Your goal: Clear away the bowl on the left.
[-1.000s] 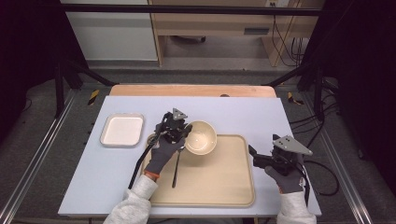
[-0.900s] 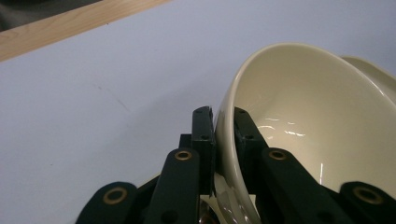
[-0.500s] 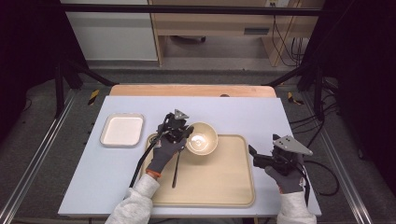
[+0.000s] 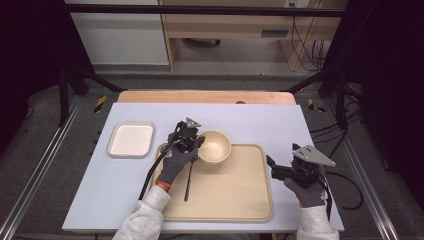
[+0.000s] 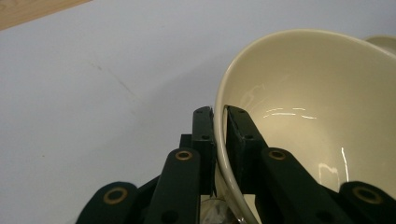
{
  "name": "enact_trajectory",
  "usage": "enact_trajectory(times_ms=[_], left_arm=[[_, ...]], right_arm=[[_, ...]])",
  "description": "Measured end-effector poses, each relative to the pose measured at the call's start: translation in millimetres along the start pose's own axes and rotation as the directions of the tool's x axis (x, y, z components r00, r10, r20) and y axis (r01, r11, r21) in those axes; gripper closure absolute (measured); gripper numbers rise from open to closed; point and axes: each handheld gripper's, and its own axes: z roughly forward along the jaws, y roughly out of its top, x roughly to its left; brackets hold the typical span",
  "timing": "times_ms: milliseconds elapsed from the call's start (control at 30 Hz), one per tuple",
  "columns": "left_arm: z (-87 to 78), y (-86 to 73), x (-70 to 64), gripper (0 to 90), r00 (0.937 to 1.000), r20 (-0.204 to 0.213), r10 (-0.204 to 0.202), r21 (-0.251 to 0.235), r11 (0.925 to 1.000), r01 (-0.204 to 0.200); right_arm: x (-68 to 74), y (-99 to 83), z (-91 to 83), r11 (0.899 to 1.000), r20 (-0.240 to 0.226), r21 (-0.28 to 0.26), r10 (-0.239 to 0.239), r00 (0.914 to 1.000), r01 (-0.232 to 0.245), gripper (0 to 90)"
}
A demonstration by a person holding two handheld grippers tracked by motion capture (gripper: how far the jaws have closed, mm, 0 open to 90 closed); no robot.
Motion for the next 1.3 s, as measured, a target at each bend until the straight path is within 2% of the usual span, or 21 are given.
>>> enact_trajectory(times_ms=[433,567,633,733,800,900,967,1000,1167,1300], left_arm=[[-0.5,-0.8,0.1,79.7,0.9993,-0.022,0.029,0.025,0.9993,-0.028],[-7.5,1.3,2.5,73.6,0.9998,-0.008,0.016,-0.003,0.9999,-0.016],[-14.1,3.3,2.7,71.4,0.9998,-0.014,0.017,-0.027,0.9995,-0.017],[-32.6,7.1,1.7,66.4,0.9990,-0.016,0.042,-0.062,0.9972,-0.043],[-35.3,7.5,2.0,65.1,0.9987,-0.016,0.049,-0.062,0.9968,-0.050],[-49.0,8.6,2.8,60.6,0.9987,-0.015,0.049,-0.096,0.9941,-0.050],[-58.2,8.3,4.1,57.5,0.9987,-0.005,0.051,-0.120,0.9914,-0.051],[-63.8,7.7,4.7,53.2,0.9985,-0.004,0.055,-0.132,0.9898,-0.055],[-85.2,2.8,7.6,47.6,0.9976,0.000,0.069,-0.173,0.9825,-0.068],[-101.8,-3.6,10.0,45.7,0.9974,-0.019,0.070,-0.202,0.9768,-0.073]], right_arm=[[1.6,0.1,0.8,1.000,-0.003,0.004,-0.007,1.0000,0.007,5.9],[1.3,0.3,0.4,1.000,-0.003,0.000,-0.009,1.0000,0.009,5.9],[1.7,0.2,0.7,1.000,-0.003,0.002,-0.006,1.0000,0.006,5.9],[2.0,0.0,1.2,1.000,-0.001,0.004,-0.010,1.0000,0.010,5.9],[2.1,0.0,1.3,1.000,-0.001,0.004,-0.009,1.0000,0.009,5.9],[2.4,0.1,1.1,1.000,-0.002,0.003,-0.010,0.9999,0.010,5.9],[2.6,0.1,1.3,1.000,-0.002,0.003,-0.010,0.9999,0.010,5.9],[2.6,0.1,1.3,1.000,-0.002,0.004,-0.011,0.9999,0.011,5.9],[1.8,-0.3,1.2,1.000,0.001,0.006,-0.008,1.0000,0.008,5.9],[2.0,-0.5,1.5,1.000,0.003,0.007,-0.011,0.9999,0.011,5.8]])
